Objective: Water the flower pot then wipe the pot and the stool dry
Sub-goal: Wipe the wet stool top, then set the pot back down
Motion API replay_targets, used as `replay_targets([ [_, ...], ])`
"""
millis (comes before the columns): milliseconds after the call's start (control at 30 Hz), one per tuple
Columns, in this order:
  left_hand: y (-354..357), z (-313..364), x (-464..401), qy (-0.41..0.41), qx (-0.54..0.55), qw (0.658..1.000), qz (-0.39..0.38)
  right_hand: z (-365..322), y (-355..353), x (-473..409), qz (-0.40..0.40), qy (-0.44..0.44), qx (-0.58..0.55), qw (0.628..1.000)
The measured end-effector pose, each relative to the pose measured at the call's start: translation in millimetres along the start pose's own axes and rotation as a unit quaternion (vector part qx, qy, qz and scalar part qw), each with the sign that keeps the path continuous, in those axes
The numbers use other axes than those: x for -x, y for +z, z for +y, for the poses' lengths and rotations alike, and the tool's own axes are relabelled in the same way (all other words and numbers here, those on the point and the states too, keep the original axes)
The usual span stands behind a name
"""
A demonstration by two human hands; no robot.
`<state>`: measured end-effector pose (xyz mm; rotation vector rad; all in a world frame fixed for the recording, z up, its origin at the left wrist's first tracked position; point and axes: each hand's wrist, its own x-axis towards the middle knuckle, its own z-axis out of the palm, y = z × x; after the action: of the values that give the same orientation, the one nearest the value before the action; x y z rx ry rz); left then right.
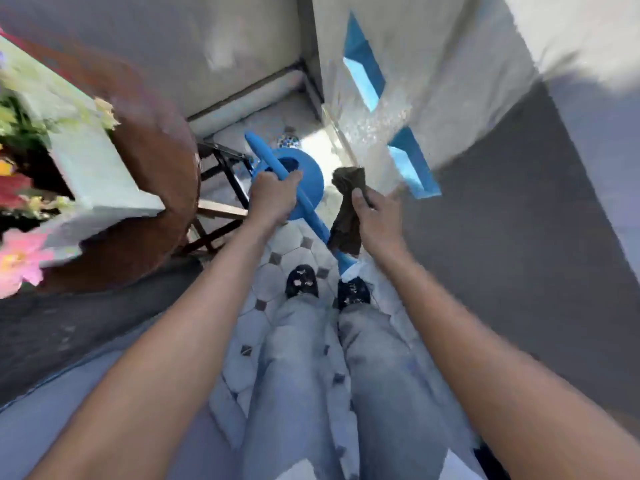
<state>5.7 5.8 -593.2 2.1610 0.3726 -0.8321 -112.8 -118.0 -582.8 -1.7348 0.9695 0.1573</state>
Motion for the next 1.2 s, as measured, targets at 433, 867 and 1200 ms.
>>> replay_targets([
  [433,157,-153,-203,-0.026,-0.109,0.992,-0.053,171,62,-156,-0.039,0.114,0.021,0.993],
  [867,183,-199,-263,-0.098,-0.081,0.985,-0.118,193,91,-204,-0.149,0.073,-0.014,0.986],
  [1200,133,-200,-230,-0.169,0.235,0.954,-0.084,172,116,-222,-0.33,0.107,-0.095,0.933],
])
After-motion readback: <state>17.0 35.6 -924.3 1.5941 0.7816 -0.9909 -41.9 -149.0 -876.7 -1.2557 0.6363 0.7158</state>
